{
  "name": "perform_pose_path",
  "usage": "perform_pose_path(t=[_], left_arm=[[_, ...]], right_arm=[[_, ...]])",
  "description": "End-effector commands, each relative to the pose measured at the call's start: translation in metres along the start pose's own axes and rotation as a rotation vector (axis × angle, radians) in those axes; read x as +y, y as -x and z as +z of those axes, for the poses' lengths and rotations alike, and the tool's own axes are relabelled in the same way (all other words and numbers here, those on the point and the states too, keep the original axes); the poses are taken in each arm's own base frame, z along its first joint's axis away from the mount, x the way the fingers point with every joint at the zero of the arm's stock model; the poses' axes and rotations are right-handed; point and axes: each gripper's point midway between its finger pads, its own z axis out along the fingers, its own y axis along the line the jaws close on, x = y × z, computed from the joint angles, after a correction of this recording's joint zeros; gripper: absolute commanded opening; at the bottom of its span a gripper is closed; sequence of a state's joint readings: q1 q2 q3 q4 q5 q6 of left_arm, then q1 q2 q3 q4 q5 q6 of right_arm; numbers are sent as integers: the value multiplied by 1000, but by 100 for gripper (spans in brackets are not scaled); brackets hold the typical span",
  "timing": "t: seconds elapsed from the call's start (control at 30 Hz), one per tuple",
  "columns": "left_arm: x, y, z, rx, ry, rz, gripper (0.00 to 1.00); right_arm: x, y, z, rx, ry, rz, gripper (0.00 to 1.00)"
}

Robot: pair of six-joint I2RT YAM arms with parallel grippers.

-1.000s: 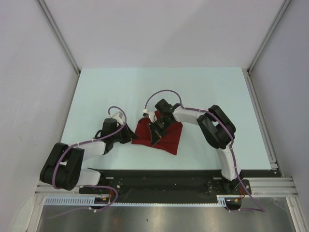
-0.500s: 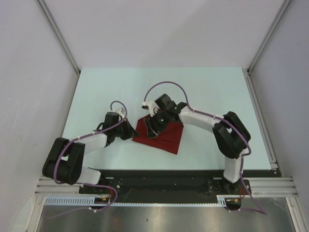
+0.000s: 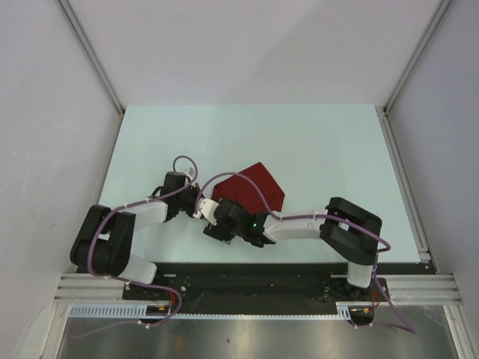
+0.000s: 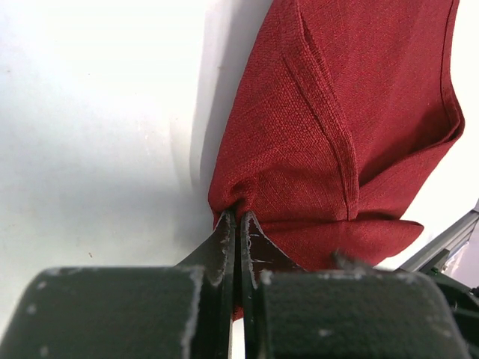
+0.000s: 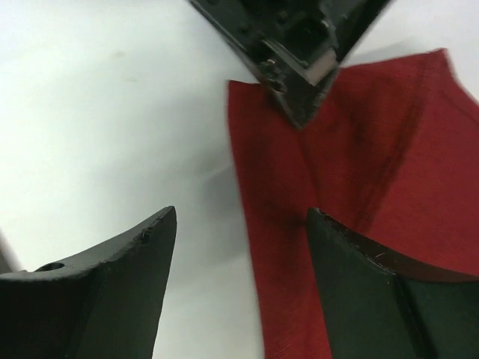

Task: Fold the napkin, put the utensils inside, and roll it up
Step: Roll the napkin with the utensil

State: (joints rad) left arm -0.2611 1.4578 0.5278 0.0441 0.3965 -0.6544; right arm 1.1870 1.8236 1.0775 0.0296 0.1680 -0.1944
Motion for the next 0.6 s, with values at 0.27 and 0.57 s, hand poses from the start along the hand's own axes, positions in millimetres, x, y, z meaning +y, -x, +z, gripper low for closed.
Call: perform_pose_path(t=[0.27, 0.57], left_arm=[[-3, 12, -2, -7, -11, 1, 0], [-8, 15, -3, -9, -42, 4, 0]], right_arm=[[-35, -14, 11, 11, -321, -106, 70], [-33, -48, 3, 93, -240, -38, 37]])
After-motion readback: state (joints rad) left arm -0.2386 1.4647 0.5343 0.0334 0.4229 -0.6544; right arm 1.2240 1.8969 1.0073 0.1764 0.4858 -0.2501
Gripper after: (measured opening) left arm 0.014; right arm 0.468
